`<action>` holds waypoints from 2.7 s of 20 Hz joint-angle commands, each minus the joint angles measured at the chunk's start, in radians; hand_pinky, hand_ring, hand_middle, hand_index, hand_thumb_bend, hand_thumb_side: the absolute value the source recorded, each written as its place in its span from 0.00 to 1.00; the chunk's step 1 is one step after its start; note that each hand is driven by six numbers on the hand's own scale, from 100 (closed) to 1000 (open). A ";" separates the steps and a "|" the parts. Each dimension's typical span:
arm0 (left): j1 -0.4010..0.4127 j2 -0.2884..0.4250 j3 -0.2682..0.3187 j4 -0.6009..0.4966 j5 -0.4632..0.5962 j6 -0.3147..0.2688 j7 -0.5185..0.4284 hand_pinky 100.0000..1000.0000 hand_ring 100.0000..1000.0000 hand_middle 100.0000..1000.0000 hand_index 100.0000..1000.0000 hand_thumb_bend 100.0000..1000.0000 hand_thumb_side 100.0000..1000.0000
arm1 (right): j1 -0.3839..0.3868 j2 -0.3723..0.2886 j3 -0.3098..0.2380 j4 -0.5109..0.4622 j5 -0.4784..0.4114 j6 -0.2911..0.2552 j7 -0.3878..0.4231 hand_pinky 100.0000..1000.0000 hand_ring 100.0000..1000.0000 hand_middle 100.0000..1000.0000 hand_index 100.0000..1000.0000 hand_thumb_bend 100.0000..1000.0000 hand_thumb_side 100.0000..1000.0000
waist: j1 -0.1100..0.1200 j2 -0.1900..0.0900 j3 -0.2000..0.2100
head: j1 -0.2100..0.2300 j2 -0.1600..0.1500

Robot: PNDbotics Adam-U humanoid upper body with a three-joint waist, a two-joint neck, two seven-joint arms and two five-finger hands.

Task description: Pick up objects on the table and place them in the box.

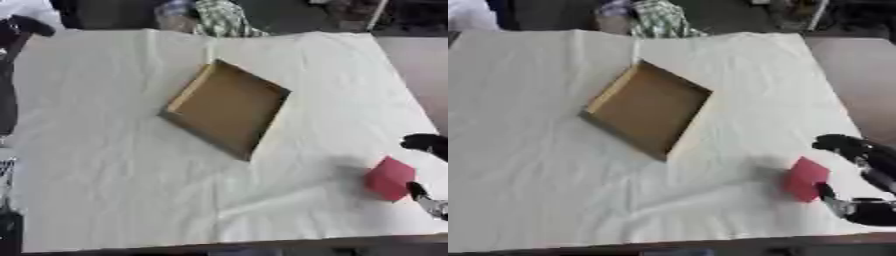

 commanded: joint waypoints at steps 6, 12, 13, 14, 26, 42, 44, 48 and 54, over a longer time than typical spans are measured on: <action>-0.010 0.010 0.000 -0.015 0.003 0.003 -0.004 0.54 0.81 0.74 0.73 0.00 0.61 | 0.004 -0.004 -0.012 -0.015 -0.006 0.026 0.002 0.95 0.95 0.93 0.96 0.00 0.47 | -0.001 -0.007 0.001 | -0.007 -0.001; -0.011 0.009 -0.001 -0.015 0.003 0.004 -0.006 0.54 0.81 0.74 0.73 0.00 0.61 | 0.010 0.002 -0.008 -0.015 0.006 0.069 0.008 0.95 0.97 0.94 0.96 0.00 0.58 | -0.002 -0.006 0.002 | -0.010 -0.005; -0.011 0.009 -0.001 -0.015 0.003 0.004 -0.006 0.54 0.81 0.74 0.73 0.00 0.61 | 0.009 0.002 -0.006 -0.015 0.007 0.074 0.009 0.95 0.97 0.94 0.97 0.00 0.59 | -0.002 -0.006 0.003 | -0.011 -0.005; -0.011 0.009 -0.001 -0.015 0.003 0.004 -0.006 0.54 0.81 0.74 0.73 0.00 0.61 | 0.008 0.001 -0.004 -0.015 0.008 0.076 0.010 0.95 0.97 0.94 0.97 0.00 0.60 | -0.002 -0.006 0.003 | -0.011 -0.005; -0.012 0.006 -0.002 -0.015 0.002 0.006 -0.009 0.53 0.81 0.74 0.73 0.00 0.61 | 0.001 -0.002 -0.004 -0.015 0.045 0.079 0.025 0.97 1.00 0.96 0.99 0.17 0.92 | -0.003 -0.004 0.005 | -0.017 -0.007; -0.018 0.004 -0.005 -0.015 0.000 0.008 -0.015 0.53 0.81 0.74 0.73 0.00 0.61 | -0.023 0.004 -0.001 -0.015 0.066 0.120 0.073 0.96 0.99 0.94 0.97 0.19 0.94 | 0.000 0.003 0.011 | -0.025 -0.009; -0.018 0.004 -0.004 -0.015 0.000 0.008 -0.015 0.53 0.81 0.74 0.73 0.00 0.61 | -0.027 0.002 0.002 -0.015 0.064 0.117 0.081 0.96 0.99 0.94 0.97 0.19 0.94 | 0.001 0.004 0.012 | -0.027 -0.008; -0.018 0.003 -0.005 -0.015 0.000 0.008 -0.016 0.53 0.81 0.74 0.73 0.00 0.61 | -0.031 0.002 0.005 -0.015 0.066 0.116 0.096 0.96 0.99 0.95 0.97 0.20 0.96 | 0.001 0.006 0.011 | -0.028 -0.008; -0.018 0.002 -0.005 -0.015 0.000 0.009 -0.019 0.53 0.81 0.74 0.73 0.00 0.61 | -0.029 0.002 0.014 -0.015 0.058 0.131 0.128 0.96 1.00 0.95 0.98 0.22 0.97 | 0.002 0.008 0.012 | -0.029 -0.011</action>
